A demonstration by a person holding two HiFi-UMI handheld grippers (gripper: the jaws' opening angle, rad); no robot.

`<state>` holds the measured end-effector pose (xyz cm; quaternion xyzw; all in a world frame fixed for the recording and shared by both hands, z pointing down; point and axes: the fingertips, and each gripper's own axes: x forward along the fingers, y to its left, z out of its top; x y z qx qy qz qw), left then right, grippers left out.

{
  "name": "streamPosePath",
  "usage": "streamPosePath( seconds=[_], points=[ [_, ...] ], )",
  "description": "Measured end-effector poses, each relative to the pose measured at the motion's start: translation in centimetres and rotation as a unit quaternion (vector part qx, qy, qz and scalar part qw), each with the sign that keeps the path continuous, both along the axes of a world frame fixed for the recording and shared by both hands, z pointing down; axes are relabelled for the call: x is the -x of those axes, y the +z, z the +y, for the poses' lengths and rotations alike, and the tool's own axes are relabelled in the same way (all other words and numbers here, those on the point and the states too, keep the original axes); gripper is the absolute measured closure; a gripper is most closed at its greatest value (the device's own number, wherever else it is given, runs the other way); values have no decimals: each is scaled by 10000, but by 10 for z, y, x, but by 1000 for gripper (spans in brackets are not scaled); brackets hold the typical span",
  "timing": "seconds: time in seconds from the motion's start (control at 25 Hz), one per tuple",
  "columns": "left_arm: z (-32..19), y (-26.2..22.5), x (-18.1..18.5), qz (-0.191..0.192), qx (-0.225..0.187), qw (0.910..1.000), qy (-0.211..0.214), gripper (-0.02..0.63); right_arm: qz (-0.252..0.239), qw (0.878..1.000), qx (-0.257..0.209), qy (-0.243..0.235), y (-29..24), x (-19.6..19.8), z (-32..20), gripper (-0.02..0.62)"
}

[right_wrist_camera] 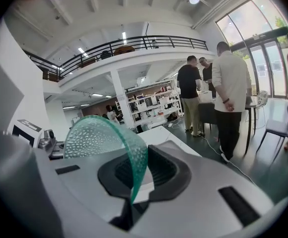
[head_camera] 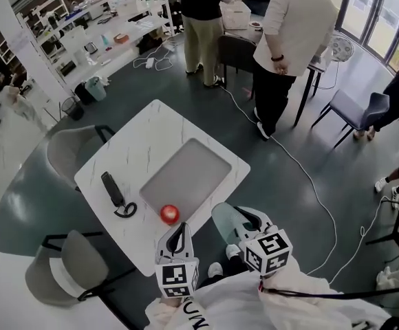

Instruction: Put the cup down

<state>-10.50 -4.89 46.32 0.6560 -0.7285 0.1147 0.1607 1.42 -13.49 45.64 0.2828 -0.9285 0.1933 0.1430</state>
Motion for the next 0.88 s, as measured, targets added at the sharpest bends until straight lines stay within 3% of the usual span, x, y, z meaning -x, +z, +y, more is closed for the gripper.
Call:
streamPosePath(
  seconds=[0.56,0.88],
  points=[
    [-52,12,-10,-113,146,9981,-583,598,-56,9982,153,-574,19,-1,-67,577],
    [-61,17,5,-94,232,9979,-596,598,31,9978,250,-613,25,15,-75,577]
  ],
)
